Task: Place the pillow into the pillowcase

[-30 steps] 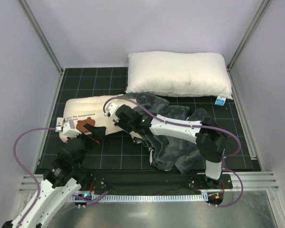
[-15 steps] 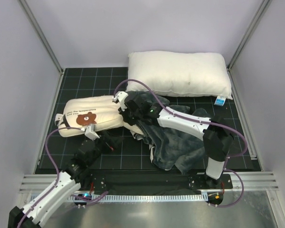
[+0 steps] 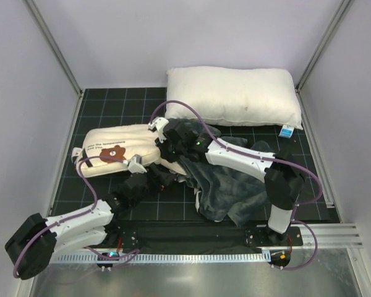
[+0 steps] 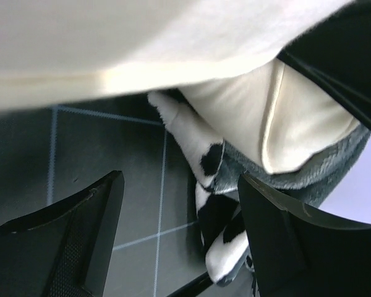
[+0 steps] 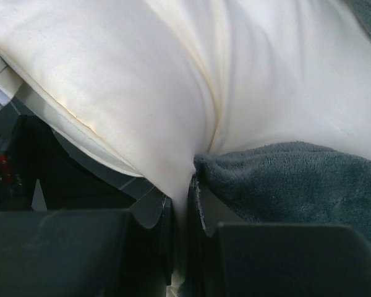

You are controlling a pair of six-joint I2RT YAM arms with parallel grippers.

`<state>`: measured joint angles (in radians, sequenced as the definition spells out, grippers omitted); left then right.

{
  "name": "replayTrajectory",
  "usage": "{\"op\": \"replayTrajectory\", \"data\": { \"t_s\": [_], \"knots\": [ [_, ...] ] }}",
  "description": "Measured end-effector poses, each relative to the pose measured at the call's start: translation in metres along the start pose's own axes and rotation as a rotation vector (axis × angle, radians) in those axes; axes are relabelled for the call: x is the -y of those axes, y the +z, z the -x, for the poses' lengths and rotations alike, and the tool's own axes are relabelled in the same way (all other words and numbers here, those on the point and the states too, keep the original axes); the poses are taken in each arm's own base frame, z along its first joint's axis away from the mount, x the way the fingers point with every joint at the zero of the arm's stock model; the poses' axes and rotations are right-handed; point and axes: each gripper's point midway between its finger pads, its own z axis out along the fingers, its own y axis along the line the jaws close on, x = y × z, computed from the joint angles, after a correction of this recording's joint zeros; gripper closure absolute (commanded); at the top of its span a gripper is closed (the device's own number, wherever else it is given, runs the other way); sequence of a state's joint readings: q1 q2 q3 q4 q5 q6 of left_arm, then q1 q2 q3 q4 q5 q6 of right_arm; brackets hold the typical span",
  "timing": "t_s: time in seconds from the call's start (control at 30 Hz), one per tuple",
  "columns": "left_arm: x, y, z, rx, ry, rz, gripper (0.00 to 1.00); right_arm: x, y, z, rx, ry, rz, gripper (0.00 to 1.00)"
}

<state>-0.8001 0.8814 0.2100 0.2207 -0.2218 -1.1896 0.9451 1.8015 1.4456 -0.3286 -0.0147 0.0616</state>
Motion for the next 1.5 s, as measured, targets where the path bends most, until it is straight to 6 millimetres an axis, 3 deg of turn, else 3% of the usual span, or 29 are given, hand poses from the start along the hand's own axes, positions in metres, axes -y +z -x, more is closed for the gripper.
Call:
{"op": "replayTrajectory", "data": {
  "t_s": [0.1, 0.3, 0.4, 0.5, 0.53, 0.57, 0.6, 0.73, 0.9, 1.07, 1.33, 1.5],
  "knots": [
    [0.0, 0.01, 0.0, 0.018, -0.007, 0.008, 0.23, 0.0, 0.0, 0.0, 0.001, 0.004, -0.001, 0.96],
    [0.004, 0.032, 0.0, 0.038, 0.002, 0.034, 0.36, 0.004, 0.0, 0.001, 0.005, 0.013, -0.009, 0.96],
    [0.011, 0.043, -0.001, 0.043, 0.002, 0.021, 0.48, 0.007, -0.001, 0.002, 0.009, 0.017, -0.017, 0.96],
    [0.014, 0.052, -0.001, 0.055, 0.004, 0.011, 0.72, 0.009, -0.002, 0.001, 0.008, 0.023, -0.022, 0.96],
    [0.016, 0.055, -0.001, 0.06, 0.006, 0.008, 0.87, 0.01, -0.002, 0.0, 0.008, 0.024, -0.024, 0.96],
    [0.019, 0.059, 0.0, 0.064, 0.008, 0.004, 0.96, 0.01, -0.002, 0.0, 0.009, 0.026, -0.025, 0.96],
    [0.02, 0.062, 0.0, 0.066, 0.019, 0.001, 1.0, 0.01, -0.001, 0.0, 0.009, 0.027, -0.026, 0.96],
    [0.029, 0.066, 0.002, 0.069, 0.053, -0.012, 1.0, 0.014, -0.003, 0.001, 0.02, 0.028, -0.043, 0.96],
    [0.038, 0.043, 0.015, 0.077, 0.094, -0.019, 1.0, 0.018, -0.014, 0.006, 0.057, 0.029, -0.064, 0.96],
    [0.047, -0.003, 0.055, 0.145, 0.075, -0.04, 1.0, 0.02, -0.021, 0.011, 0.082, 0.029, -0.078, 0.96],
    [0.007, -0.053, 0.105, 0.218, 0.056, 0.137, 1.0, 0.014, -0.021, 0.015, 0.106, 0.024, -0.059, 0.96],
    [-0.017, -0.063, 0.12, 0.214, 0.017, 0.228, 1.0, 0.005, -0.039, 0.003, 0.115, 0.017, -0.025, 0.96]
  ]
}}
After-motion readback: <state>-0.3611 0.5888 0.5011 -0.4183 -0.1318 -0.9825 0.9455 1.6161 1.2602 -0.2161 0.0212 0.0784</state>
